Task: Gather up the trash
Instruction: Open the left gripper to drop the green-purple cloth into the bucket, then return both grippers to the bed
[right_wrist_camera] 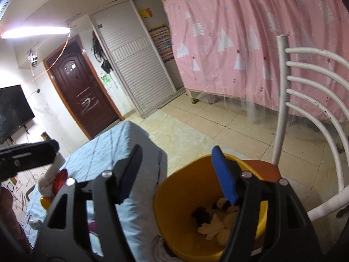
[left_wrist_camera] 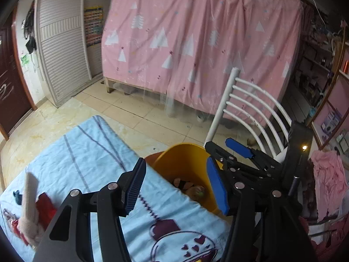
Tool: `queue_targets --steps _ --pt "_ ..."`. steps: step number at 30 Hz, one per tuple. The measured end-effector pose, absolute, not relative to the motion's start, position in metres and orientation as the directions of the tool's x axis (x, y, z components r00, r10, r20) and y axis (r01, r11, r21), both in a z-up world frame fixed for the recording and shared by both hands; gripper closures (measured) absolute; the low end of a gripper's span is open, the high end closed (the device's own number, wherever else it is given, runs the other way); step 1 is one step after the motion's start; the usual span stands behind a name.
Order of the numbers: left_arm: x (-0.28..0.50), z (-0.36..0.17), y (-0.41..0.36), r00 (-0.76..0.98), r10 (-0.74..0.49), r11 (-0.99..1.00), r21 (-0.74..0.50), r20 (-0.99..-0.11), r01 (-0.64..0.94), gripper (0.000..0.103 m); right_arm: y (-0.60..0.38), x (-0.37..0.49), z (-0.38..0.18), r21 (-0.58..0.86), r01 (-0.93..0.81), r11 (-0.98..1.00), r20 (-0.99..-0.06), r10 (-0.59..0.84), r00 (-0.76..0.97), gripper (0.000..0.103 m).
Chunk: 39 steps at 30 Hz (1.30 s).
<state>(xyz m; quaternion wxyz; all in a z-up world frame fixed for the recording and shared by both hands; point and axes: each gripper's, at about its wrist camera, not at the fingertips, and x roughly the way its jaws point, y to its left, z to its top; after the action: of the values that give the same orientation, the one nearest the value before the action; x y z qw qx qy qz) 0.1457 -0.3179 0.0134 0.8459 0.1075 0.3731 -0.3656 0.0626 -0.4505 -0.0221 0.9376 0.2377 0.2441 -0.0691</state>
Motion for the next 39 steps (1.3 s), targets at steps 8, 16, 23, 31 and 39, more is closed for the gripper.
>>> queue_targets --steps 8,16,23,31,39 --pt "0.151 0.033 -0.263 0.527 -0.52 0.766 -0.094 -0.673 0.636 0.044 -0.406 0.083 0.0 0.373 0.161 0.914 -0.484 0.043 0.874 0.038" --pt "0.168 0.043 -0.199 0.601 -0.465 0.84 -0.108 -0.65 0.532 0.041 -0.352 0.105 0.013 0.33 0.065 0.942 -0.487 0.111 0.866 0.034" --pt "0.182 0.044 -0.15 0.642 -0.417 0.883 -0.119 -0.643 0.455 0.04 -0.303 0.122 0.022 0.296 -0.025 0.955 -0.5 0.177 0.848 0.034" --pt "0.198 0.04 -0.098 0.689 -0.32 0.931 -0.08 -0.651 0.356 0.04 -0.253 0.133 0.025 0.267 -0.129 0.955 -0.519 0.255 0.816 0.034" --pt "0.221 0.03 -0.045 0.703 -0.238 0.965 -0.078 -0.671 0.252 0.039 -0.205 0.143 0.026 0.24 -0.221 0.945 -0.54 0.319 0.779 0.033"
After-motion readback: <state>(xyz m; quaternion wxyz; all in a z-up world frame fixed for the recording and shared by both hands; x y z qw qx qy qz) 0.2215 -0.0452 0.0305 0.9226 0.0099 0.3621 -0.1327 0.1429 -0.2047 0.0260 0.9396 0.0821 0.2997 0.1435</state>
